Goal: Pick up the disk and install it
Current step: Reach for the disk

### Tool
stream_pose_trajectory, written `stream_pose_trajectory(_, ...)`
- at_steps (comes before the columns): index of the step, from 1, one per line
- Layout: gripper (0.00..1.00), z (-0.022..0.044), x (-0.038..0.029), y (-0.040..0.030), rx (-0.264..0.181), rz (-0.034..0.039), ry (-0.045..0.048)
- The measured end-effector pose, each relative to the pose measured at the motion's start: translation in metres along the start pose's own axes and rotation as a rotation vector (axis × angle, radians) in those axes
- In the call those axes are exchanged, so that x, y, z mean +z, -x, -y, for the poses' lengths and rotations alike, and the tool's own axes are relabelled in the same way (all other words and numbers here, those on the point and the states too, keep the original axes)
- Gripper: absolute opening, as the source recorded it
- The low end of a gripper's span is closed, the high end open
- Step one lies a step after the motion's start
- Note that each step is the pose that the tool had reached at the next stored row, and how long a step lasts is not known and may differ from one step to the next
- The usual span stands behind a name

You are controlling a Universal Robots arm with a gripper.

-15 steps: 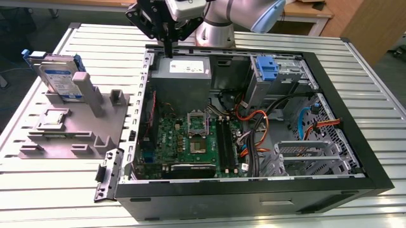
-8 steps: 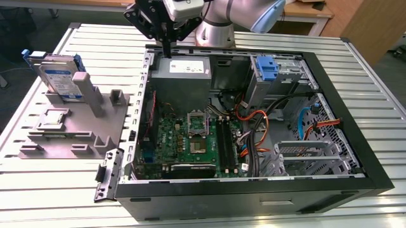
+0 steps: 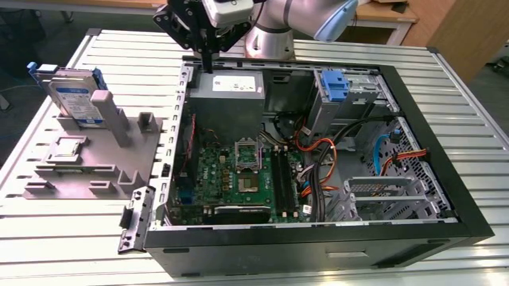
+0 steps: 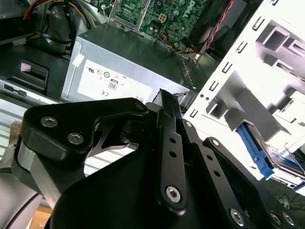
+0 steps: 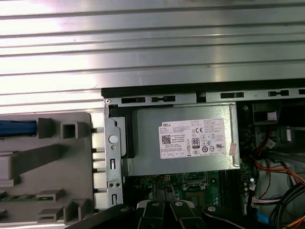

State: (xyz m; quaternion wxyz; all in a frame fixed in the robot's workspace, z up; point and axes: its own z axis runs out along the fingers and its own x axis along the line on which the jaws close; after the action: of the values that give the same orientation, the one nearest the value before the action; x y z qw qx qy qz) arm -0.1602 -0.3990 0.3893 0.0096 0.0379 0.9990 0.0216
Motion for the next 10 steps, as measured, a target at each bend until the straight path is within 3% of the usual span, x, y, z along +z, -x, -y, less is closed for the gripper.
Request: stream_pose_trajectory(10,0.1,0.0003,0.0015,-0.0031,0.0,-0.0071,-0.0006)
